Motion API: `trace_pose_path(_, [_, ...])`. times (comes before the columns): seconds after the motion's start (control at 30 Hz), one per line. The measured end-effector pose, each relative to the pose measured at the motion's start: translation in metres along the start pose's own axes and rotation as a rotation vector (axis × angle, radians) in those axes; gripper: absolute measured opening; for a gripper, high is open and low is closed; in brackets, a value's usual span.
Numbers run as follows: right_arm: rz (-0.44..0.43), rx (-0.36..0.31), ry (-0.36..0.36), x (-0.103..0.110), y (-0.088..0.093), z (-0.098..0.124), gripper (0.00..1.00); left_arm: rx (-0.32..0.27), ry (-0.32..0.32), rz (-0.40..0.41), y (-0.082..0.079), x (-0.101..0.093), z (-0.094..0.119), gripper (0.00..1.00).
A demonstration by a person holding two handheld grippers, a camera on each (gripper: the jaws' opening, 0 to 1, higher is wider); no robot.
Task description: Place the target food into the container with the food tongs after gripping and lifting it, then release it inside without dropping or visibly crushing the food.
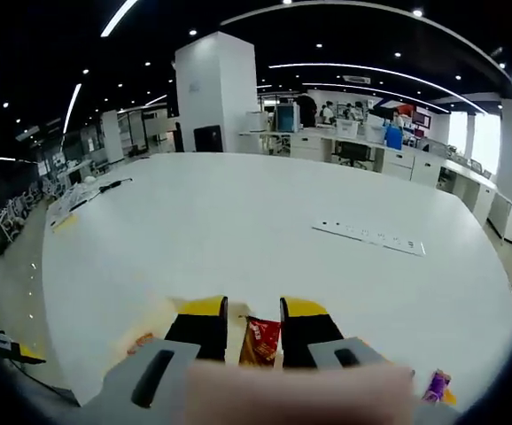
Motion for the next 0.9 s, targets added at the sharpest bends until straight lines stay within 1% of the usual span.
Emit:
trace_pose_path(0.23, [0.010, -0.005, -0.026, 0.009, -0.005, -0.008, 0.23, -0.001, -0.001, 0.001, 0.000, 0.000, 0.000, 0.97])
trace_pose_path(0.27, [-0.008, -0.004, -0.041, 0.011, -0.005, -0.009, 0.24, 0.000, 0.000, 0.001, 0.000, 0.000, 0.000, 0.97])
trace_pose_path(0.3, [-0.022, -0.005, -0.061, 0.014, -0.005, -0.010, 0.28, 0.001, 0.001, 0.001, 0.000, 0.000, 0.000, 0.97])
trace_pose_path(0.33, [-0.027, -0.014, -0.084, 0.017, -0.006, -0.009, 0.28, 0.001, 0.002, 0.001, 0.000, 0.000, 0.000, 0.97])
trace_pose_path(0.37, [-0.022, -0.018, -0.068, 0.015, -0.007, -0.009, 0.30, 0.003, 0.003, 0.003, 0.000, 0.000, 0.000, 0.97])
trace_pose_path(0.4, [0.008, -0.031, -0.048, 0.013, -0.008, -0.009, 0.29, 0.004, 0.003, 0.004, 0.001, 0.000, 0.000, 0.97])
trace_pose_path(0.43, [0.023, -0.027, -0.041, 0.012, -0.008, -0.008, 0.30, 0.003, 0.002, 0.005, 0.000, 0.000, 0.000, 0.97])
trace_pose_path(0.5, [0.003, -0.020, -0.053, 0.010, -0.006, -0.007, 0.30, 0.003, 0.001, 0.006, 0.000, 0.000, 0.000, 0.97])
trace_pose_path(0.6, [0.010, -0.021, -0.035, 0.002, -0.004, 0.001, 0.31, 0.004, 0.002, 0.006, 0.000, 0.000, 0.000, 0.97])
trace_pose_path(0.7, [0.002, -0.019, -0.025, -0.008, -0.002, 0.013, 0.31, 0.010, 0.007, 0.002, 0.001, -0.001, 0.000, 0.97])
trace_pose_path(0.83, [0.001, -0.015, 0.004, -0.027, 0.000, 0.027, 0.31, 0.013, 0.003, 0.004, 0.001, 0.000, 0.000, 0.97])
trace_pose_path(0.9, [-0.028, -0.022, 0.016, -0.039, 0.000, 0.035, 0.31, 0.015, -0.002, 0.006, 0.001, 0.000, 0.000, 0.97])
Point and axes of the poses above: the point that each gripper's makers call its tool centre point, and the gripper's own axes: z roughly backward along the fingers, x roughly to its left, y roughly out of its underside, the point moved 5 cm from there along z, roughly backward along the fingers, and after that the axes turned 1 degree about z, right-handed, at the moved point
